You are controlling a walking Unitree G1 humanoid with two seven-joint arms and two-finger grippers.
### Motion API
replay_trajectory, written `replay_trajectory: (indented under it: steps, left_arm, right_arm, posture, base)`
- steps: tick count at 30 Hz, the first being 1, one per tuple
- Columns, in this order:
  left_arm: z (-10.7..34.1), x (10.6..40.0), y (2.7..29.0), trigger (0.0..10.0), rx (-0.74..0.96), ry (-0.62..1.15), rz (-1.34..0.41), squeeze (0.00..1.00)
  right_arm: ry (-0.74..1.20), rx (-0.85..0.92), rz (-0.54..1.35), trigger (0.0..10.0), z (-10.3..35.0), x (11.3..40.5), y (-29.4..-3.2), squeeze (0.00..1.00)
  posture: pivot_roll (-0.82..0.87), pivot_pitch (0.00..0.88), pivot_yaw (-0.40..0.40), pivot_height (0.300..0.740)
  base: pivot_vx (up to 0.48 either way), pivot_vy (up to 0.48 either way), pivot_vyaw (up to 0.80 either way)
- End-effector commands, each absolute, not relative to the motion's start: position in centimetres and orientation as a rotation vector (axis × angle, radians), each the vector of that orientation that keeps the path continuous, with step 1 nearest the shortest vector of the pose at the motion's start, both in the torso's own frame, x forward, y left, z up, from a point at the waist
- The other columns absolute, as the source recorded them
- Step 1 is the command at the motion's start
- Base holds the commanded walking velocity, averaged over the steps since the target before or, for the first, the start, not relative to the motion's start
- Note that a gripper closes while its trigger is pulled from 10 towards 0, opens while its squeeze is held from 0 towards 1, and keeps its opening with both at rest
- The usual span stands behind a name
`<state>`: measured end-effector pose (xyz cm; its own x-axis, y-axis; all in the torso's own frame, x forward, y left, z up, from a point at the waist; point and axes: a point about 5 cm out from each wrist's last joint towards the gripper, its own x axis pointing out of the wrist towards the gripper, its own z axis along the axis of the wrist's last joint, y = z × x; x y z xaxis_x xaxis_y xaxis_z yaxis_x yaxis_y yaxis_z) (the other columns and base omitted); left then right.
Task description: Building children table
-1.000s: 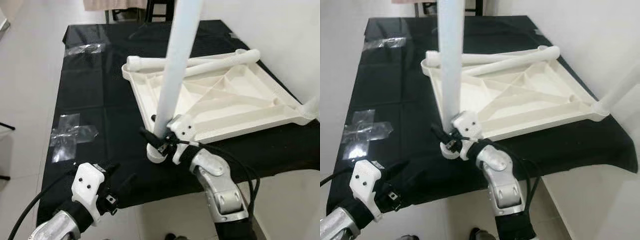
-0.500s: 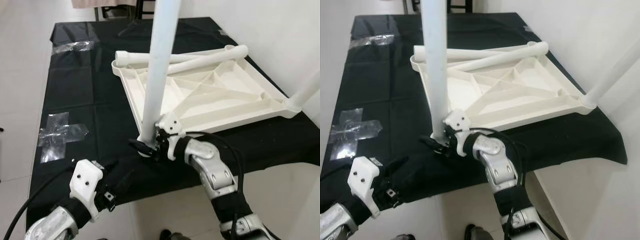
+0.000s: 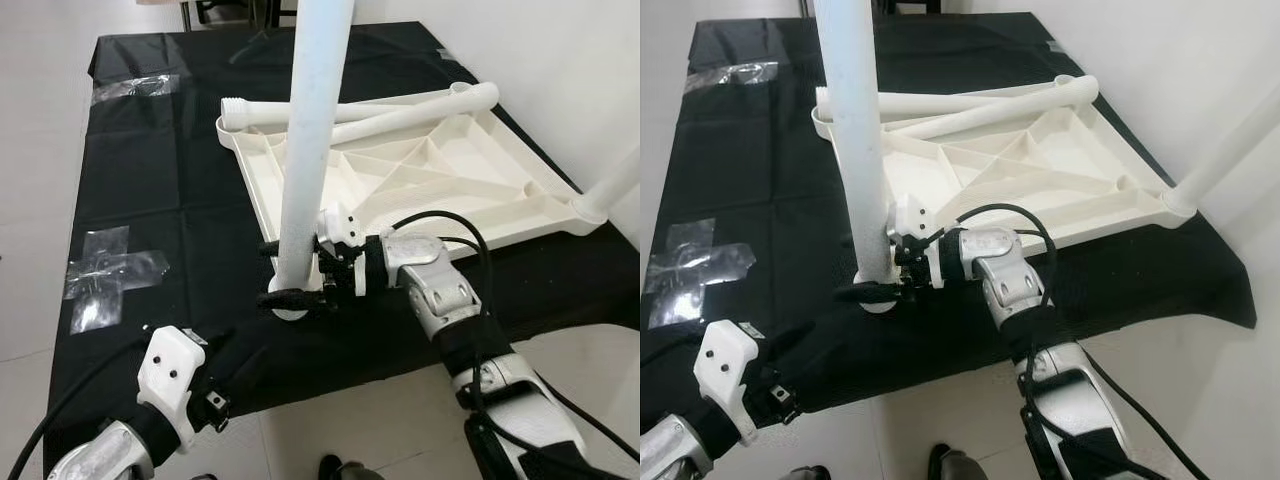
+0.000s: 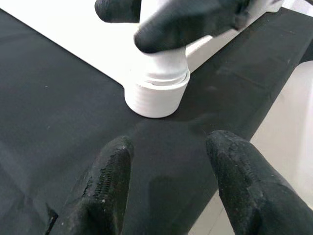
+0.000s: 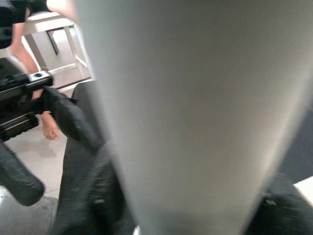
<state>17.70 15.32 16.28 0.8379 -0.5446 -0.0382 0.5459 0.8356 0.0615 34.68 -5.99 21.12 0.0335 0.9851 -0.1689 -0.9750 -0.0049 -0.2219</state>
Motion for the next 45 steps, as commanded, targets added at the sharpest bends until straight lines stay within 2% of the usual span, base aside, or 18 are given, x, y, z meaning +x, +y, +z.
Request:
replay_trajectory:
  steps: [1, 13, 15, 16, 17, 18, 21, 22, 23, 28, 29, 31, 32, 33, 34, 39, 40, 45]
  left_arm:
    - [16.2, 17.3, 15.3, 10.0, 0.092, 0.039, -0.581, 0.0]
    - [16.1, 17.0, 15.1, 10.0, 0.084, 0.044, -0.584, 0.0]
    - [16.1, 16.9, 15.1, 10.0, 0.083, 0.045, -0.583, 0.0]
    - [16.2, 16.8, 15.3, 10.0, 0.084, 0.047, -0.578, 0.0]
    - [16.2, 16.8, 15.3, 10.0, 0.084, 0.047, -0.578, 0.0]
    - [16.2, 16.7, 15.5, 10.0, 0.082, 0.048, -0.572, 0.0]
    - [16.2, 16.7, 15.5, 10.0, 0.082, 0.048, -0.572, 0.0]
    - [16.2, 16.7, 15.7, 10.0, 0.085, 0.053, -0.574, 0.0]
    - [16.2, 16.8, 15.6, 10.0, 0.082, 0.053, -0.582, 0.0]
    - [16.2, 17.1, 15.3, 10.0, 0.081, 0.049, -0.595, 0.0]
    - [16.2, 17.2, 15.3, 10.0, 0.081, 0.045, -0.591, 0.0]
    - [16.2, 17.2, 15.4, 10.0, 0.081, 0.043, -0.587, 0.0]
    - [16.2, 17.3, 15.5, 10.0, 0.085, 0.042, -0.582, 0.0]
    - [16.2, 17.3, 15.5, 10.0, 0.085, 0.042, -0.582, 0.0]
    - [16.3, 17.4, 15.5, 10.0, 0.087, 0.038, -0.581, 0.0]
    - [16.4, 17.5, 15.3, 10.0, 0.09, 0.031, -0.583, 0.0]
    - [16.4, 17.6, 15.3, 10.0, 0.09, 0.026, -0.579, 0.0]
    - [16.5, 17.8, 15.4, 10.0, 0.09, 0.019, -0.573, 0.0]
  right_arm:
    - [-0.025, -0.315, 1.57, 0.0, 20.9, 34.7, -5.9, 0.0]
    - [0.005, -0.314, 1.522, 0.0, 20.2, 35.1, -7.8, 0.0]
    - [0.01, -0.3, 1.407, 0.0, 19.6, 35.3, -8.4, 0.0]
    - [0.04, -0.246, 1.036, 0.0, 17.5, 34.7, -8.5, 0.0]
    - [0.04, -0.246, 1.036, 0.0, 17.5, 34.7, -8.5, 0.0]
    - [0.084, -0.206, 0.712, 0.0, 15.7, 33.1, -9.3, 0.0]
    - [0.084, -0.206, 0.712, 0.0, 15.7, 33.1, -9.3, 0.0]
    - [0.128, -0.212, 0.644, 0.0, 14.4, 29.8, -8.8, 0.0]
    - [0.121, -0.222, 0.639, 0.0, 14.5, 28.7, -8.6, 0.0]
    - [0.094, -0.269, 0.74, 0.0, 14.7, 29.0, -7.8, 0.0]
    - [0.088, -0.276, 0.723, 6.6, 14.9, 29.9, -7.9, 0.0]
    - [0.089, -0.278, 0.714, 6.6, 15.0, 30.3, -7.9, 0.0]
    - [0.086, -0.257, 0.748, 10.0, 15.2, 30.7, -7.7, 0.0]
    - [0.086, -0.257, 0.748, 10.0, 15.2, 30.7, -7.7, 0.0]
    - [0.075, -0.199, 0.83, 10.0, 15.9, 31.2, -7.3, 1.0]
    - [-0.055, -0.105, 1.003, 10.0, 19.3, 32.4, -6.9, 1.0]
    - [-0.119, -0.097, 1.088, 10.0, 21.0, 32.9, -7.5, 0.0]
    - [-0.126, -0.097, 1.194, 10.0, 22.1, 34.2, -8.3, 0.0]
  posture:
    - [0.2, 0.26, -0.11, 0.74]
    - [0.18, 0.268, -0.114, 0.74]
    - [0.18, 0.274, -0.123, 0.74]
    - [0.16, 0.283, -0.123, 0.74]
    - [0.16, 0.283, -0.123, 0.74]
    - [0.16, 0.285, -0.122, 0.74]
    - [0.16, 0.285, -0.122, 0.74]
    - [0.14, 0.291, -0.105, 0.74]
    - [0.14, 0.279, -0.099, 0.74]
    - [0.15, 0.273, -0.107, 0.74]
    - [0.15, 0.266, -0.107, 0.74]
    - [0.15, 0.266, -0.107, 0.74]
    - [0.16, 0.263, -0.108, 0.74]
    - [0.16, 0.263, -0.108, 0.74]
    - [0.15, 0.256, -0.105, 0.74]
    - [0.16, 0.248, -0.107, 0.74]
    - [0.17, 0.243, -0.113, 0.74]
    - [0.17, 0.238, -0.116, 0.74]
  base:
    - [0.0, 0.0, 0.0]
    - [0.0, 0.0, 0.0]
    - [0.0, 0.0, 0.0]
    - [0.0, 0.0, 0.0]
    - [0.0, 0.0, 0.0]
    - [0.0, 0.0, 0.0]
    - [0.0, 0.0, 0.0]
    - [0.0, 0.0, 0.0]
    - [0.0, 0.0, 0.0]
    - [0.0, 0.0, 0.0]
    - [0.0, 0.0, 0.0]
    - [0.0, 0.0, 0.0]
    - [0.0, 0.0, 0.0]
    - [0.0, 0.0, 0.0]
    - [0.0, 0.0, 0.0]
    - [0.0, 0.0, 0.0]
    - [0.0, 0.0, 0.0]
    - [0.0, 0.0, 0.0]
